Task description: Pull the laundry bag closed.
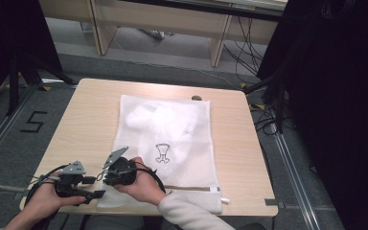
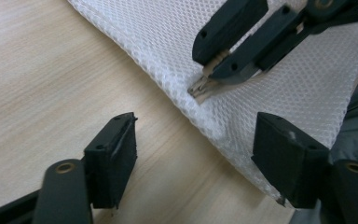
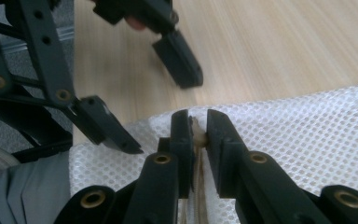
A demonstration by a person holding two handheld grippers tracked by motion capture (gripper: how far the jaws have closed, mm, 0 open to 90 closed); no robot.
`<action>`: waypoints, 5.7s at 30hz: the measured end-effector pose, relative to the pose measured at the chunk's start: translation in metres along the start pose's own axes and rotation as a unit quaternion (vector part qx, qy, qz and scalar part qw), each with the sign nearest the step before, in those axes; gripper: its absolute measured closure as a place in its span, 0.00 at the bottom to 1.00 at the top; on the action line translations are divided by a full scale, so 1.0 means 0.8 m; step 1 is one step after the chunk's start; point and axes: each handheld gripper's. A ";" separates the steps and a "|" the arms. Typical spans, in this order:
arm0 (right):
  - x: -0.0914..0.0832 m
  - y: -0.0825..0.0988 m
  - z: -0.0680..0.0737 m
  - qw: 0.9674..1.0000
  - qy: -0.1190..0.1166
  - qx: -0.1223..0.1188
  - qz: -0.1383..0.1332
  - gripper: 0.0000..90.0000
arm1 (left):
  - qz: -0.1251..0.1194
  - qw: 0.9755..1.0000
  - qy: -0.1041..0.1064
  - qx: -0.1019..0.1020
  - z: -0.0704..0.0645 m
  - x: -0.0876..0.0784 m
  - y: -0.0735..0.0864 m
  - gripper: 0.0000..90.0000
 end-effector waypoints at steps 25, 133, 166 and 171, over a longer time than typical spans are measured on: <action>-0.034 -0.005 0.004 1.000 -0.001 0.003 -0.019 0.91 | 0.008 0.999 0.046 -0.018 -0.013 0.014 -0.013 0.74; -0.033 0.077 -0.019 0.994 -0.020 0.018 0.102 0.91 | -0.043 0.996 0.062 -0.050 -0.020 0.002 -0.015 0.95; -0.052 0.103 -0.031 0.994 -0.014 0.035 0.104 0.91 | -0.031 0.997 0.063 -0.045 -0.017 0.000 -0.014 0.95; -0.053 0.103 -0.031 0.994 -0.014 0.033 0.106 0.91 | -0.032 0.997 0.060 -0.046 -0.017 0.000 -0.015 0.95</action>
Point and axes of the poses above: each handheld gripper's, and its own axes: x roughly forward along the jaws, y roughly out of its underside, z roughly to its left, and after that the axes turned 13 degrees about z, right-handed
